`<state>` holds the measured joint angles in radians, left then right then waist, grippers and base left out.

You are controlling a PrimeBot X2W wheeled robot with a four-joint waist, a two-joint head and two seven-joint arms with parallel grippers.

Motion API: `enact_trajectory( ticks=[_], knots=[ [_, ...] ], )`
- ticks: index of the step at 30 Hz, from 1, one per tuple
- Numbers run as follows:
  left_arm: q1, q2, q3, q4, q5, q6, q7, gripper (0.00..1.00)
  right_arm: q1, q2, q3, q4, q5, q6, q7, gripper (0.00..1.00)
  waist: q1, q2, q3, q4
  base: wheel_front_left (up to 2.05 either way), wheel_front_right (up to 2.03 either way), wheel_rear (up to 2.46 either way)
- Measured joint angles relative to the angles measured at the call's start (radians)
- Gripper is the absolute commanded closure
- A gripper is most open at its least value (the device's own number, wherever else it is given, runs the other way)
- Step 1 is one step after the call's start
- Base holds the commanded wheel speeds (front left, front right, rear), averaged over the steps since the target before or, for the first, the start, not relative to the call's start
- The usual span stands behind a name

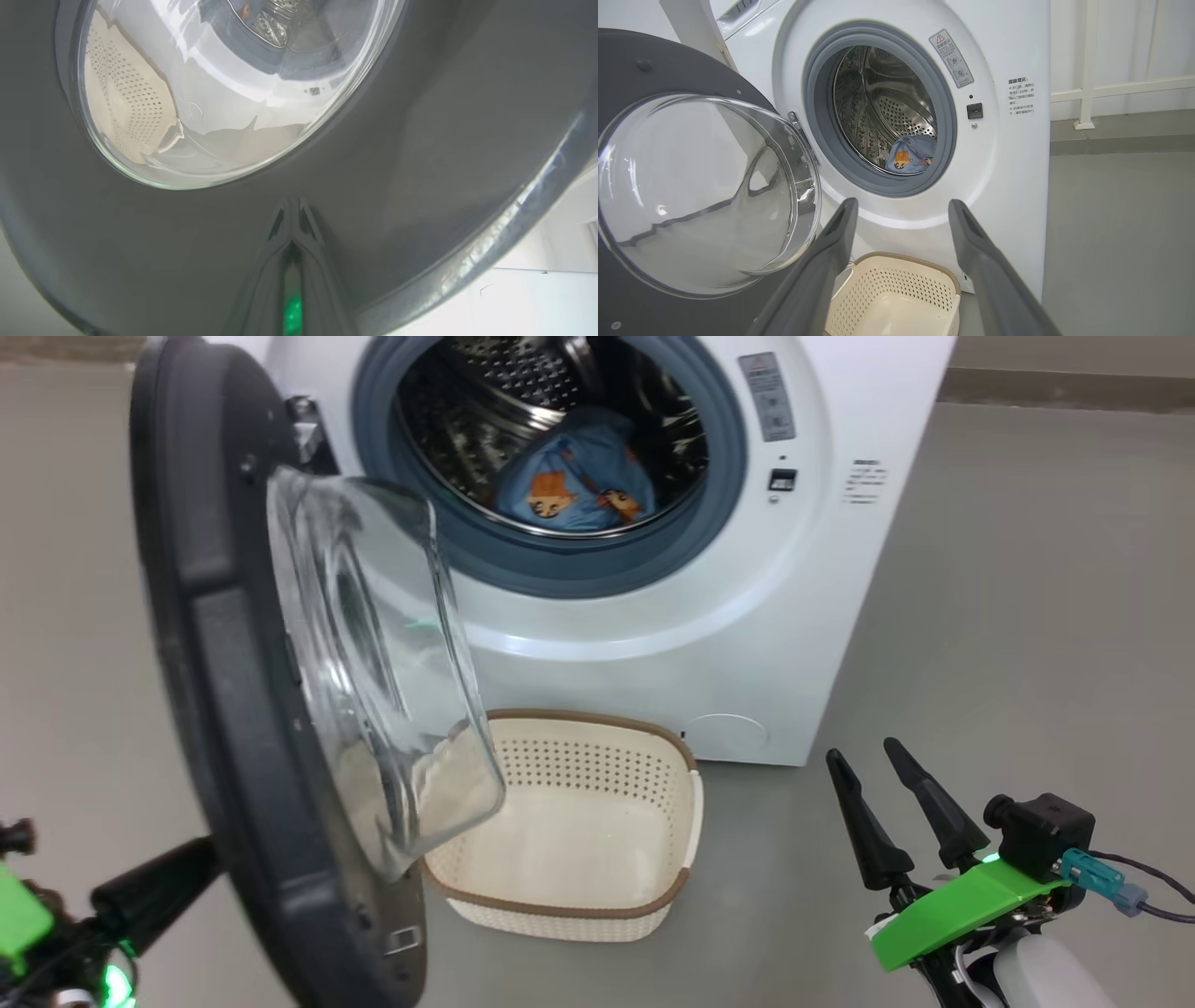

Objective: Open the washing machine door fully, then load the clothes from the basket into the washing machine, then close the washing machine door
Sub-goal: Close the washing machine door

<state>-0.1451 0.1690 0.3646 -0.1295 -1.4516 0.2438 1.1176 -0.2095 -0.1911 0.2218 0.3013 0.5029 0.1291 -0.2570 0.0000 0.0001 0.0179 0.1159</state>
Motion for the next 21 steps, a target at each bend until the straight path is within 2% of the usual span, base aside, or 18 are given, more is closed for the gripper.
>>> enact_trajectory(
  ticks=[11,21],
  knots=[
    [-0.008,-0.081,-0.059,-0.042,0.006,0.023,-0.039,1.0,0.006,0.006,-0.002,-0.001,0.0,0.0,0.0,0.0,0.0,0.0,-0.01,-0.112,0.0,0.0,0.0],
    [-0.076,-0.112,-0.098,-0.011,-0.001,-0.002,-0.089,1.0,0.006,0.011,-0.013,-0.003,0.0,0.0,0.0,0.0,0.0,0.0,0.007,-0.213,0.0,0.0,0.0]
  ],
)
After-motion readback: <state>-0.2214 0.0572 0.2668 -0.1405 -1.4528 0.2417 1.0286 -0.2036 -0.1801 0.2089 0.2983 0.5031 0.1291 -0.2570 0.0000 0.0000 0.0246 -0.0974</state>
